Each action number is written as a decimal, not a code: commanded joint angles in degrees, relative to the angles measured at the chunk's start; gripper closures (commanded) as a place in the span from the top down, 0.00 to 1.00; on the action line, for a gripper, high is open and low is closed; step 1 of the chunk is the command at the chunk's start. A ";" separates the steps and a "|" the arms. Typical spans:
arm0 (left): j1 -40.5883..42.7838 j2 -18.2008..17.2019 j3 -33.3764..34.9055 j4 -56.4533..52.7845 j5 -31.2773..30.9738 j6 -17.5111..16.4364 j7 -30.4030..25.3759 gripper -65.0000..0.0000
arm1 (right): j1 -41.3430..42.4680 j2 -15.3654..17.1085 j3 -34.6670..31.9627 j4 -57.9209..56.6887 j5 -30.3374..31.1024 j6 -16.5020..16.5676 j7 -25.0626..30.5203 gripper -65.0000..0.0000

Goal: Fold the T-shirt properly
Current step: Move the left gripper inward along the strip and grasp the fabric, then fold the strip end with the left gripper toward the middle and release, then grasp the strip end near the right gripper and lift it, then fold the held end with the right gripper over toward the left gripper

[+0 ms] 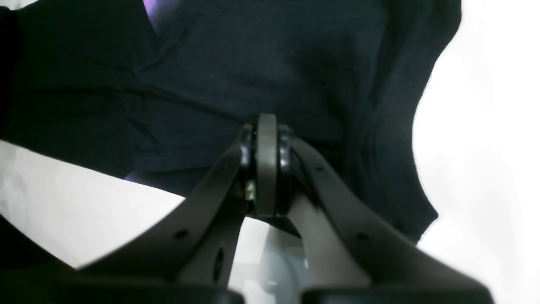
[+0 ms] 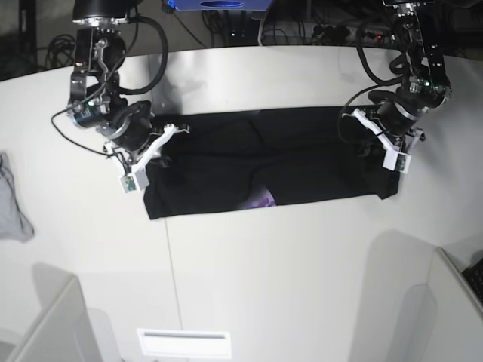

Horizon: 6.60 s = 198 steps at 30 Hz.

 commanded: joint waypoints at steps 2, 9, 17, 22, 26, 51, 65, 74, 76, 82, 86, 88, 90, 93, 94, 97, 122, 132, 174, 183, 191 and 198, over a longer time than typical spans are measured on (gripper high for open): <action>-1.17 0.55 0.98 1.12 -0.97 0.25 -1.09 0.00 | 0.70 0.34 0.19 0.84 0.83 0.32 1.16 0.00; -2.49 3.89 2.65 2.17 -0.79 0.25 -0.91 0.00 | 0.79 0.34 0.19 0.75 0.83 0.32 1.16 0.00; -3.63 4.24 7.49 2.17 -0.79 0.34 -0.91 0.00 | 0.97 0.34 0.19 0.75 0.83 0.32 1.16 0.00; -4.77 4.16 11.09 2.26 -1.06 5.08 -0.91 0.00 | 1.06 0.34 0.19 0.75 0.83 0.32 1.16 0.00; -5.30 4.24 14.08 2.26 -1.06 5.43 -0.91 0.00 | 1.06 0.34 0.28 0.75 0.83 0.32 1.16 0.00; -5.83 4.33 17.77 1.73 -1.15 7.46 -0.91 0.00 | 1.06 0.34 0.28 0.75 0.83 0.32 1.16 0.00; -6.62 5.21 19.18 1.65 -1.15 7.46 -0.91 0.65 | 0.88 0.34 0.28 0.75 0.83 0.32 1.16 0.00; -6.36 5.39 22.96 4.20 -1.15 7.54 -0.91 0.67 | 0.88 0.34 0.28 0.75 0.83 0.32 1.16 0.00; -5.21 4.77 20.85 7.36 -1.06 7.54 -0.83 0.57 | 0.88 0.34 0.28 0.75 0.83 0.32 1.16 0.00; -0.29 4.24 5.11 7.62 -0.97 7.54 -0.91 0.00 | 1.06 0.43 0.28 0.66 0.83 0.32 1.16 0.00; -2.14 5.74 -1.04 3.67 -0.79 7.54 -0.91 0.00 | 1.85 0.43 0.19 0.66 0.83 0.32 1.16 0.00; -4.07 5.74 -0.34 1.12 -0.79 7.54 -0.91 0.00 | 2.02 0.34 0.02 0.66 0.83 0.32 1.16 0.00; -5.65 5.83 1.68 -1.78 -0.79 7.54 -0.91 0.00 | 2.37 0.34 -0.07 0.66 0.83 0.32 1.07 0.00; -8.91 5.91 5.20 -6.44 -0.79 7.54 -0.91 0.00 | 2.55 0.34 -0.16 0.66 0.83 0.32 0.98 0.00; -9.87 6.09 6.26 -8.20 -0.97 7.54 -0.91 0.00 | 2.64 0.34 0.02 0.66 0.83 0.32 0.98 0.00; -13.13 8.38 7.14 -11.72 -0.79 7.54 -0.91 0.00 | 2.55 0.34 0.19 0.66 0.83 0.32 0.98 0.00; -5.13 3.80 -4.64 2.09 -1.23 10.80 -1.35 0.00 | 7.74 -1.77 14.96 -1.10 2.85 0.32 -10.36 0.46; 1.38 0.64 -26.27 -5.83 3.95 -5.20 -1.97 0.00 | 14.59 3.86 15.93 -20.44 22.10 0.32 -11.68 0.67; -1.43 4.33 -21.70 -15.76 10.63 -10.13 -9.97 0.00 | 17.85 3.60 7.14 -35.30 18.06 4.71 -11.15 0.59; -2.14 4.68 -11.33 -17.17 15.56 -7.49 -10.41 0.00 | 18.20 3.95 7.05 -34.77 17.71 4.27 -7.46 0.00; -2.84 4.68 -8.16 -17.08 15.56 -7.49 -10.06 0.00 | 18.02 3.95 2.30 -27.56 17.71 3.57 -7.28 0.00; -2.58 4.68 -4.38 -14.79 15.56 -7.49 -10.06 0.00 | 17.76 3.68 -7.72 -17.62 17.71 -9.18 -5.53 0.00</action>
